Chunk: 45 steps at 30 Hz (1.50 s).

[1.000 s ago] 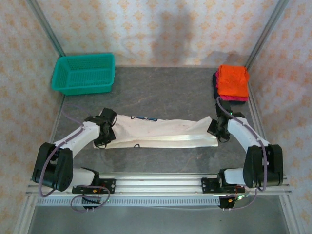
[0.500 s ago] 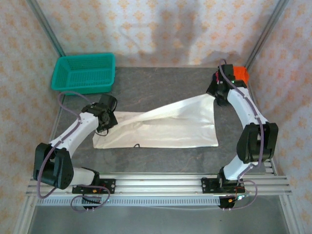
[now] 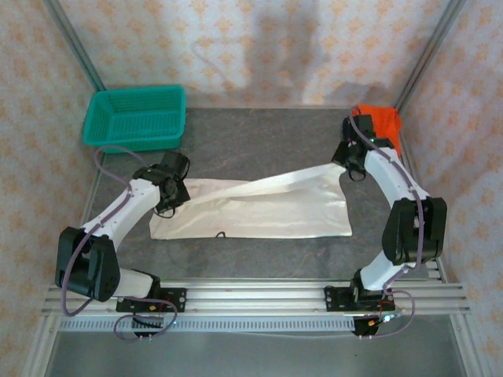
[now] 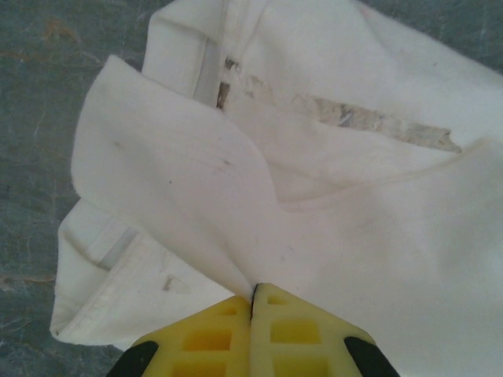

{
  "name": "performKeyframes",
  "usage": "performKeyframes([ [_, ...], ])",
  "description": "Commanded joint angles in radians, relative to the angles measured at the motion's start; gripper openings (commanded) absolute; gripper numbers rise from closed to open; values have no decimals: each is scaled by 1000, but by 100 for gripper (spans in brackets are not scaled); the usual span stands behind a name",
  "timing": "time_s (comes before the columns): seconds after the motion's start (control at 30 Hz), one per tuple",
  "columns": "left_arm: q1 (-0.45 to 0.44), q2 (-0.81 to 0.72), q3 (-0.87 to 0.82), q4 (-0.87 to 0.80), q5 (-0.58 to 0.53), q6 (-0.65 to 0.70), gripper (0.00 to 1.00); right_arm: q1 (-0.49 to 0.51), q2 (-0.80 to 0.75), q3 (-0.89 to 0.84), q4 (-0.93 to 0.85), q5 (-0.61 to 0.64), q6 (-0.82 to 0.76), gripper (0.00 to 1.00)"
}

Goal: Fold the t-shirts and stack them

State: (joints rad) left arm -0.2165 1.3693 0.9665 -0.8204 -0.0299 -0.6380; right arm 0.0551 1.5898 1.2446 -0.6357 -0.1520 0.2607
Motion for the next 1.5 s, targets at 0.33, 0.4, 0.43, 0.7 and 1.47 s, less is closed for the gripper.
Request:
performKeyframes([
  [0.33,-3,-75,-141,-52,-18,-14,0,-8,-221,-249,-14,77,22,0],
  [0.4,-3,-68,-152,-46,-13,-17,0,-8,-247,-285,-27,76,29,0],
  [0.43,-1,-65,-156,-44,-13,-19,0,-8,-259,-304,-37,77,31,0],
  [0.7,-3,-46,-182,-28,-32,-22,0,-8,-316,-449,-49,42,70,0],
  [1.47,-2,-98,-269,-20,-36,-107,23,-8,-291,-475,-32,9,77,50],
])
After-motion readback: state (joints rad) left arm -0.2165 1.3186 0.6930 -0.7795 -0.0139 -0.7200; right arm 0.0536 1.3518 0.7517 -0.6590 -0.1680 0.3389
